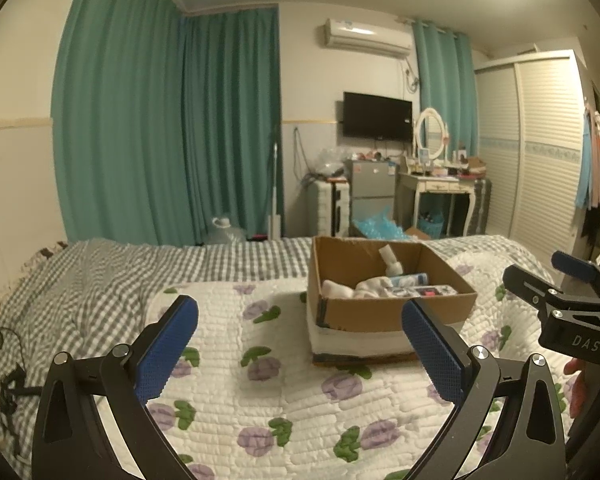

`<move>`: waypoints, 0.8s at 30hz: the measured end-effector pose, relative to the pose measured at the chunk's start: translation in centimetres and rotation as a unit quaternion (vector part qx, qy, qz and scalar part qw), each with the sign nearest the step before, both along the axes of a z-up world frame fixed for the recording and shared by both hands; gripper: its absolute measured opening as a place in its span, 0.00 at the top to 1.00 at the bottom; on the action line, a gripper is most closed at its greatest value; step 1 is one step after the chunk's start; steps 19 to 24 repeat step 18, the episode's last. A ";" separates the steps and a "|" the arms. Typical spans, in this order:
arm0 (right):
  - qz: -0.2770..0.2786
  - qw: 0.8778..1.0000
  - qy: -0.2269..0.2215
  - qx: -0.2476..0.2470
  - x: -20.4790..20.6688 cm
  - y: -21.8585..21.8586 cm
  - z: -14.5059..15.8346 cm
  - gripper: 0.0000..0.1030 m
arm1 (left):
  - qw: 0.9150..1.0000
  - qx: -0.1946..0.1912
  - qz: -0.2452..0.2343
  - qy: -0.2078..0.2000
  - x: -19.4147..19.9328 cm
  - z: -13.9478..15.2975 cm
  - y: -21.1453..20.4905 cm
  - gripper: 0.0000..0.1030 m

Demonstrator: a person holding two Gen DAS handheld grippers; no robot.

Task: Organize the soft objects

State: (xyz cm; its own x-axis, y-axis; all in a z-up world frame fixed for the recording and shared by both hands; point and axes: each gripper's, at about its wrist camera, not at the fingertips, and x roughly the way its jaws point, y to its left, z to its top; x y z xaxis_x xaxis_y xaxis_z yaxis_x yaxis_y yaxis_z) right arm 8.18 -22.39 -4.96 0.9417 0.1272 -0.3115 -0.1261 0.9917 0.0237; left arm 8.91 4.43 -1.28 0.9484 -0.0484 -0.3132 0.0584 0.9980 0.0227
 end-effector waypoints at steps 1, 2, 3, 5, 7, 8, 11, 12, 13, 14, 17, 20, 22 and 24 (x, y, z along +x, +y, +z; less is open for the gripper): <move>0.001 1.000 0.001 0.000 0.1 0.0 -0.1 0.00 | 1.000 0.000 0.000 0.000 0.0 0.0 0.0 0.00; 0.001 1.000 0.002 0.001 0.1 0.0 -0.1 0.00 | 1.000 0.000 0.001 0.000 0.0 0.0 0.0 0.00; 0.002 1.000 0.002 0.001 0.1 0.0 -0.1 0.00 | 1.000 0.000 0.001 0.000 0.0 0.0 0.0 0.00; 0.003 1.000 0.002 -0.001 0.1 0.1 -0.2 0.00 | 1.000 0.000 0.000 0.000 0.0 0.0 0.0 0.00; 0.003 1.000 0.002 -0.001 0.1 0.1 -0.3 0.00 | 1.000 0.000 0.001 0.000 -0.1 -0.1 -0.1 0.00; 0.003 1.000 0.002 0.000 0.1 0.1 -0.3 0.00 | 1.000 0.000 0.000 0.000 -0.1 0.0 -0.1 0.00; 0.002 1.000 0.003 -0.001 0.1 0.2 -0.3 0.00 | 1.000 0.000 0.001 0.001 -0.1 -0.1 -0.1 0.00; 0.002 1.000 0.004 -0.001 0.1 0.2 -0.3 0.00 | 1.000 0.000 0.001 0.001 -0.2 -0.1 -0.2 0.00; 0.002 1.000 0.004 -0.001 0.1 0.2 -0.4 0.00 | 1.000 0.000 0.001 0.001 -0.1 -0.1 -0.1 0.00; 0.001 1.000 0.004 -0.001 0.1 0.2 -0.4 0.00 | 1.000 -0.001 0.000 0.001 -0.1 -0.1 -0.1 0.00; 0.001 1.000 0.006 -0.001 0.1 0.2 -0.4 0.00 | 1.000 0.000 0.001 0.002 -0.1 -0.1 -0.2 0.00; 0.001 1.000 0.007 -0.001 0.2 0.2 -0.4 0.00 | 1.000 -0.001 0.001 0.003 -0.2 -0.2 -0.2 0.00; 0.001 1.000 0.007 -0.001 0.2 0.2 -0.4 0.00 | 1.000 -0.001 0.001 0.003 -0.2 -0.2 -0.2 0.00; 0.001 1.000 0.007 -0.001 0.2 0.2 -0.4 0.00 | 1.000 -0.001 0.001 0.003 -0.2 -0.2 -0.2 0.00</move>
